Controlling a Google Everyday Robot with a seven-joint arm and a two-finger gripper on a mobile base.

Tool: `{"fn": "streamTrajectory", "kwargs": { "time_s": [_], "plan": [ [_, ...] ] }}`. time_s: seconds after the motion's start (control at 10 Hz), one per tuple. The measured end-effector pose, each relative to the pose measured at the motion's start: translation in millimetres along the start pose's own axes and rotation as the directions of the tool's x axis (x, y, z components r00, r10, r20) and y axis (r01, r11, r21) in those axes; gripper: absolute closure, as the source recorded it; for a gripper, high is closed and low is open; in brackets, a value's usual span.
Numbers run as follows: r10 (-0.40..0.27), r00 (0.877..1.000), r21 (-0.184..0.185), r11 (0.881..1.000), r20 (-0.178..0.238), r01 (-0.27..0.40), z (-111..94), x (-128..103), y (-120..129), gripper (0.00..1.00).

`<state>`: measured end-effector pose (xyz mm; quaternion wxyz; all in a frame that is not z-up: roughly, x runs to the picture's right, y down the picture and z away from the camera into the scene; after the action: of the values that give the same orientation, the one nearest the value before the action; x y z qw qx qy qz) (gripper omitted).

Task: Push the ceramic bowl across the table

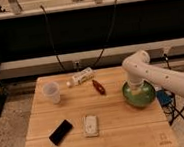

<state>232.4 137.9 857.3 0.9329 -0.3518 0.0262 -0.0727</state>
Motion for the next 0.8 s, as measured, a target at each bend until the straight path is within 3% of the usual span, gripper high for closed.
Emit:
{"fn": "streamTrajectory", "kwargs": {
  "time_s": [0.2, 0.8],
  "plan": [
    [-0.027, 1.000, -0.009, 1.000, -0.014, 0.027, 3.7, -5.4, 4.1, 1.00],
    [-0.133, 0.990, -0.020, 0.991, -0.044, 0.132, 10.0, -57.9, 10.2, 1.00]
  ]
}}
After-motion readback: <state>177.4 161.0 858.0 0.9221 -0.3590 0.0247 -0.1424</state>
